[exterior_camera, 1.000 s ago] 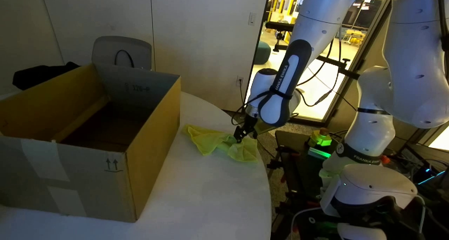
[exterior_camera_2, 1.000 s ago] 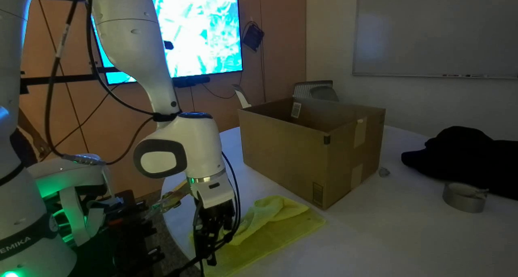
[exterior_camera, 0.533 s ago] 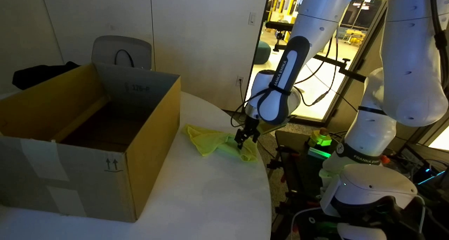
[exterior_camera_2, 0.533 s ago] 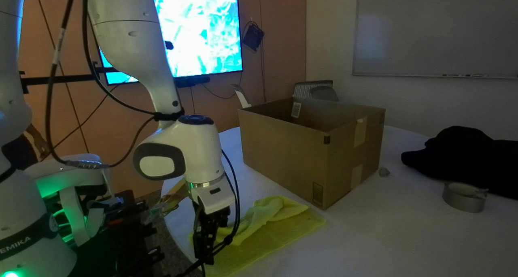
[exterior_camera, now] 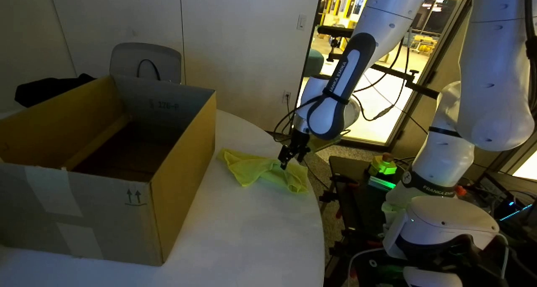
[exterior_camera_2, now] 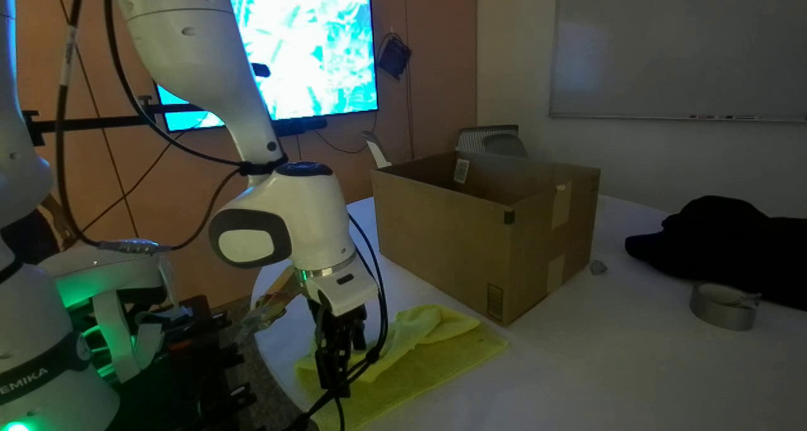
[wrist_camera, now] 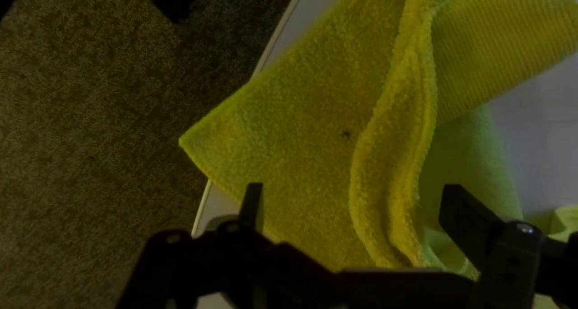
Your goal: Put the marker on the yellow cloth, then fold it and put it in the box
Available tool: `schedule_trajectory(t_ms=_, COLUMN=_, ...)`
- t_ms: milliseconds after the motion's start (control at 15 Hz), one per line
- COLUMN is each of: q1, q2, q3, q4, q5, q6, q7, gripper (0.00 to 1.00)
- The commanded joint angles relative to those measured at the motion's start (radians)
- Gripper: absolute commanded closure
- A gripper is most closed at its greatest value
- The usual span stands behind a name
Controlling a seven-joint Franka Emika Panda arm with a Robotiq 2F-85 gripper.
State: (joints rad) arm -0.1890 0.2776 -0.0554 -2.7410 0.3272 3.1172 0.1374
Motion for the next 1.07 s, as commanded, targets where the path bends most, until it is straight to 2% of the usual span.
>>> schedule_trajectory(t_ms=0, q1=0.066, q2=-0.103, q3=-0.071, q4=-0.016, q5=0.006, q6=-0.057, q7=-0.049, gripper=0.00)
schedule_trajectory(t_ms=67, q1=0.085, q2=-0.112, q3=-0.095, q4=-0.016, q5=-0.001, q6=-0.067, q7=-0.046, gripper=0.00)
schedule_trajectory(t_ms=133, q1=0.064, q2=-0.122, q3=-0.096, q4=-0.015, q5=-0.067, q6=-0.086, q7=-0.001, gripper=0.00)
schedule_trajectory(t_ms=333, q1=0.062, q2=-0.130, q3=-0.121, q4=-0.010, q5=-0.108, q6=-0.131, q7=0.012, gripper=0.00)
schedule_trajectory(t_ms=667, q1=0.037, q2=-0.105, q3=-0.116, q4=-0.001, q5=-0.022, q6=-0.211, q7=-0.064, gripper=0.00)
schedule_trajectory(t_ms=1000, q1=0.031, q2=-0.045, q3=-0.112, q4=-0.005, q5=0.029, q6=-0.202, q7=-0.126, gripper=0.00)
